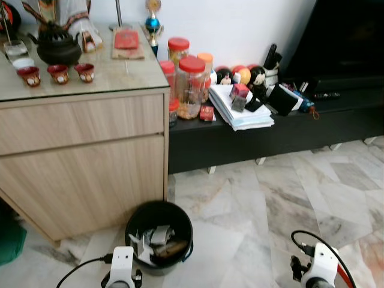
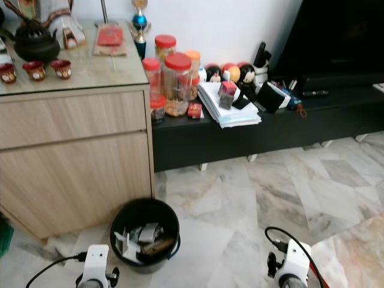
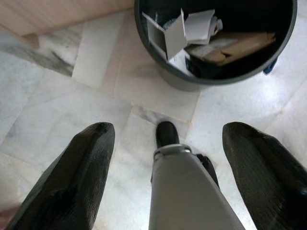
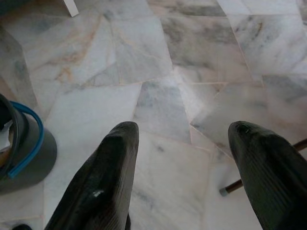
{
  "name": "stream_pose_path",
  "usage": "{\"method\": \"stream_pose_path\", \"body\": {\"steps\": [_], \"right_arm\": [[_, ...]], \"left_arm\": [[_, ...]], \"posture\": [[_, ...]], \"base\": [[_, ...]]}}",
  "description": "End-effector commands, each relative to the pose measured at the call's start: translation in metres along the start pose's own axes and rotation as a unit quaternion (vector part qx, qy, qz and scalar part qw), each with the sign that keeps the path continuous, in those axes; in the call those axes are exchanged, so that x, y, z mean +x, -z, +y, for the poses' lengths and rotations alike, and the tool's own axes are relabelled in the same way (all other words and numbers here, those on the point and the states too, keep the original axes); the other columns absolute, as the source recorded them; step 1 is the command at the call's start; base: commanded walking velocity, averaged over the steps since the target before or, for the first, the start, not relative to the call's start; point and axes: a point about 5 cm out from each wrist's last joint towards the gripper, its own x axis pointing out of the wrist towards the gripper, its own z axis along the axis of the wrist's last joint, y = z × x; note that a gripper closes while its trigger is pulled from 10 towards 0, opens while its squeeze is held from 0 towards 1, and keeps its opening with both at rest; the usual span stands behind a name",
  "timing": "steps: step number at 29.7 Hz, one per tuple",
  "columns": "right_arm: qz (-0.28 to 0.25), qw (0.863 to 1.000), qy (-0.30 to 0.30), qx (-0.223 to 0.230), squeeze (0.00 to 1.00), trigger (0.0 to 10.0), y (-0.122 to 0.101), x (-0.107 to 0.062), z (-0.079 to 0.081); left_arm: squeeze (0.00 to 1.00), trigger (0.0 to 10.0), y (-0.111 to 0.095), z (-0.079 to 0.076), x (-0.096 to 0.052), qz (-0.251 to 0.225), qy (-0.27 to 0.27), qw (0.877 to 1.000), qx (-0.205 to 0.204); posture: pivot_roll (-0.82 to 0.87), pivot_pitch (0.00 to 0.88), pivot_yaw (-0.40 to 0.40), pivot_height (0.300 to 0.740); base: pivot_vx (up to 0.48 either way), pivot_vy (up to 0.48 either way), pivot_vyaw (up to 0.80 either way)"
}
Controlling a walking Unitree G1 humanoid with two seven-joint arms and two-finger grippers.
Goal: Picking trash to rubbish bin
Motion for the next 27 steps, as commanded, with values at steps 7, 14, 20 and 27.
{"method": "stream_pose_path", "body": {"steps": [7, 14, 20, 27], "right_arm": [[-0.004, 1.000, 0.017, 0.005, 0.00, 10.0, -0.0010, -0.0015, -0.0120], [-0.002, 1.000, 0.018, 0.005, 0.00, 10.0, -0.0003, -0.0016, -0.0122], [-0.002, 1.000, 0.019, 0.006, 0.00, 10.0, 0.0003, -0.0018, -0.0127], [-0.002, 1.000, 0.022, 0.006, 0.00, 10.0, 0.0000, -0.0021, -0.0148]], "left_arm": [[0.00, 10.0, 0.0029, -0.0041, -0.0010, 0.004, 0.006, 1.000, -0.006], [0.00, 10.0, 0.0024, -0.0038, -0.0009, 0.004, 0.004, 1.000, -0.003], [0.00, 10.0, 0.0028, -0.0037, -0.0009, 0.005, 0.004, 1.000, -0.002], [0.00, 10.0, 0.0033, -0.0056, -0.0012, 0.006, 0.010, 1.000, -0.006]], "posture": [[-0.11, 0.022, -0.128, 0.740], [-0.11, 0.022, -0.128, 0.740], [-0.12, 0.023, -0.126, 0.740], [-0.12, 0.023, -0.126, 0.740]], "base": [[-0.374, 0.000, 0.00], [-0.079, 0.000, 0.00], [0.000, 0.000, 0.00], [0.000, 0.000, 0.00]]}}
